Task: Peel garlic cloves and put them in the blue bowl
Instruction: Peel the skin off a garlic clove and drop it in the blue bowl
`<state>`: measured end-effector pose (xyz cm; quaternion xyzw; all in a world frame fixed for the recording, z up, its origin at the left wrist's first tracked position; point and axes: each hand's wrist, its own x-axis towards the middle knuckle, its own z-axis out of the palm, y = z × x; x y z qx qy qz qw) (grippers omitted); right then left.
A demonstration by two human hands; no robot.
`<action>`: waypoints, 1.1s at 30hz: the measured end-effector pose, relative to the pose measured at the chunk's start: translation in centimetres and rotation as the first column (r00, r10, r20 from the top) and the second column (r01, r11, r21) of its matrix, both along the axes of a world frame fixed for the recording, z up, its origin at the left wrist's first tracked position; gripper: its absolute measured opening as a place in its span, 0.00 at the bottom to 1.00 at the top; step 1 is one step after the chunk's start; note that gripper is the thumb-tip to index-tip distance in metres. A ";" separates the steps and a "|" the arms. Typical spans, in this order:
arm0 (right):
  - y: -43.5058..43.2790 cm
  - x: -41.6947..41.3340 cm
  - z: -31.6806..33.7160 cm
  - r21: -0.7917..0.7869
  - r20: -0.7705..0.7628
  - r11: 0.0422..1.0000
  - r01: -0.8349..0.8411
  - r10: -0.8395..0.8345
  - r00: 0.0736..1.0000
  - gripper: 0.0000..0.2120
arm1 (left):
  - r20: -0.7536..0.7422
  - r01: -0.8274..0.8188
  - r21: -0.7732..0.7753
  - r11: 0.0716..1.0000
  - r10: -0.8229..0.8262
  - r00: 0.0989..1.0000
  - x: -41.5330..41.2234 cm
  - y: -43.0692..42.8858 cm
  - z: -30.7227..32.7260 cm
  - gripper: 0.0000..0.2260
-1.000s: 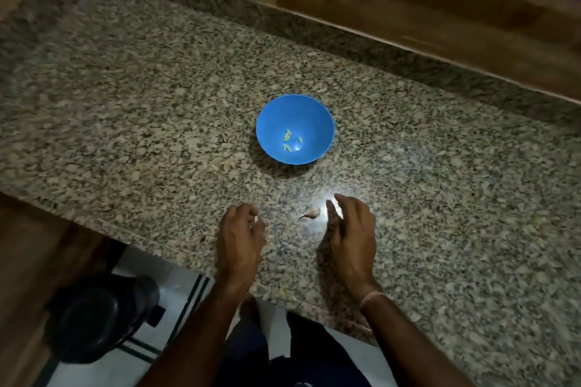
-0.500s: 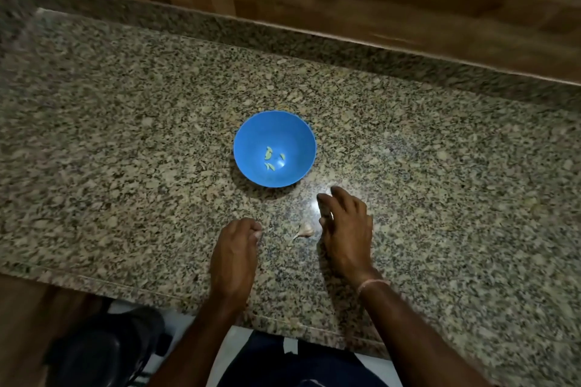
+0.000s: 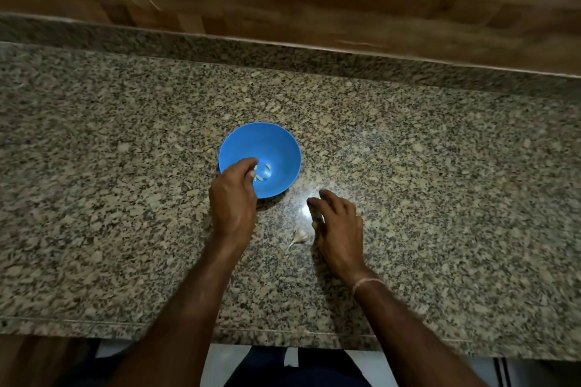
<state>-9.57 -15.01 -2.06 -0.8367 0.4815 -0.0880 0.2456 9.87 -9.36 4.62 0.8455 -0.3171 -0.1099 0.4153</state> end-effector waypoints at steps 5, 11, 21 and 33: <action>0.1 -0.5 -0.3 0.024 0.056 1.000 0.002 -0.004 0.998 0.21 | 0.055 0.152 -0.006 0.988 -0.151 0.987 -4.1 3.8 -0.8 0.05; 0.3 -3.0 -1.1 0.061 0.215 0.997 -0.053 0.039 0.976 0.18 | -0.096 0.386 0.149 0.910 -0.376 0.922 -9.0 5.6 -6.4 0.17; 1.8 -5.5 2.3 0.518 0.566 0.855 -0.024 -0.322 0.759 0.12 | -0.954 -0.069 -0.142 0.987 -0.118 0.276 -11.4 3.7 -4.6 0.15; 1.5 -7.4 4.8 0.424 0.630 0.896 -0.134 -0.186 0.754 0.08 | -0.963 -0.228 -0.206 0.952 -0.155 0.222 -14.6 4.5 -1.8 0.19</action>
